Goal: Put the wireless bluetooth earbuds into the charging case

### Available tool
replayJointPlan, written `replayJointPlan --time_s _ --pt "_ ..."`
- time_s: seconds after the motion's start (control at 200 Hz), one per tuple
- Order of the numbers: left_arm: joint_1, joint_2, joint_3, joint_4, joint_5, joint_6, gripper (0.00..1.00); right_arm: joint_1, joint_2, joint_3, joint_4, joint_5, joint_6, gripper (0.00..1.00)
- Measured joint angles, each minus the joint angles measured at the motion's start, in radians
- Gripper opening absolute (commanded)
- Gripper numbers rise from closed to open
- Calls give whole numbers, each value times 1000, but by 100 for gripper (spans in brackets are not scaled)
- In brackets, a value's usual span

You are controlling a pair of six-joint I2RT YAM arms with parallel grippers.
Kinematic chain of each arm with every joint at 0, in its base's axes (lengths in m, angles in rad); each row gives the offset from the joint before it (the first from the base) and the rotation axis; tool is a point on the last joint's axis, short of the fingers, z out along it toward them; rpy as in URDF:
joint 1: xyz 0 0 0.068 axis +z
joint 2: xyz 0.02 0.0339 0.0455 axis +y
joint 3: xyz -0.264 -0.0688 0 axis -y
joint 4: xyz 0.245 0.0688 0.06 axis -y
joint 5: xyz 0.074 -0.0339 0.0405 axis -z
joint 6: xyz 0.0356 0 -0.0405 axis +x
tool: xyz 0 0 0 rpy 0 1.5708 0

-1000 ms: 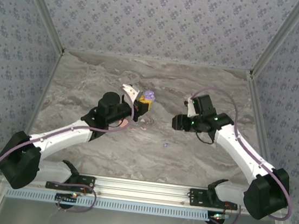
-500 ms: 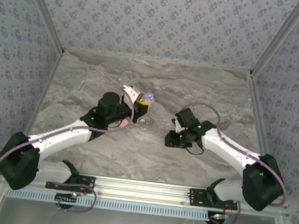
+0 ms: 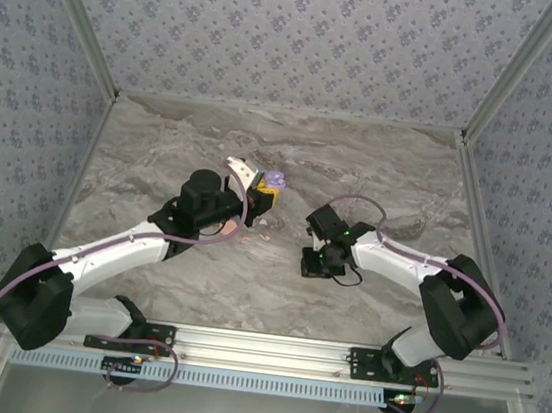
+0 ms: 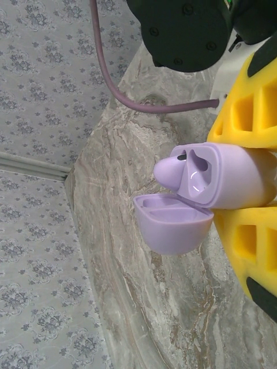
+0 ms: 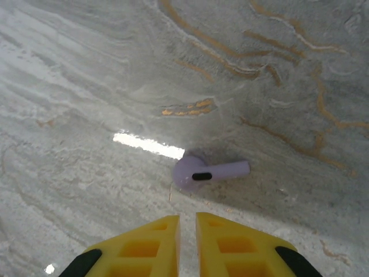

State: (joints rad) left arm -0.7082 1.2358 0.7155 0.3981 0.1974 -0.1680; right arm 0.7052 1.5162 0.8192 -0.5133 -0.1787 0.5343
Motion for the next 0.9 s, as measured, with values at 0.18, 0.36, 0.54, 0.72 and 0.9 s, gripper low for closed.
replayJointPlan --time_s 0.18,0.36,0.54,0.72,0.9 --pt "0 -2 0 0 0 0 11 10 64 6 24 21 5 15" --pt "0 -7 -1 1 0 0 12 16 89 33 22 34 21 14" --pt "1 -8 -1 0 0 0 11 16 99 43 16 42 44 14" --pt "2 -11 -1 1 0 0 11 16 115 63 12 48 58 14" --pt "2 -11 -1 1 0 0 11 11 144 97 36 59 58 14"
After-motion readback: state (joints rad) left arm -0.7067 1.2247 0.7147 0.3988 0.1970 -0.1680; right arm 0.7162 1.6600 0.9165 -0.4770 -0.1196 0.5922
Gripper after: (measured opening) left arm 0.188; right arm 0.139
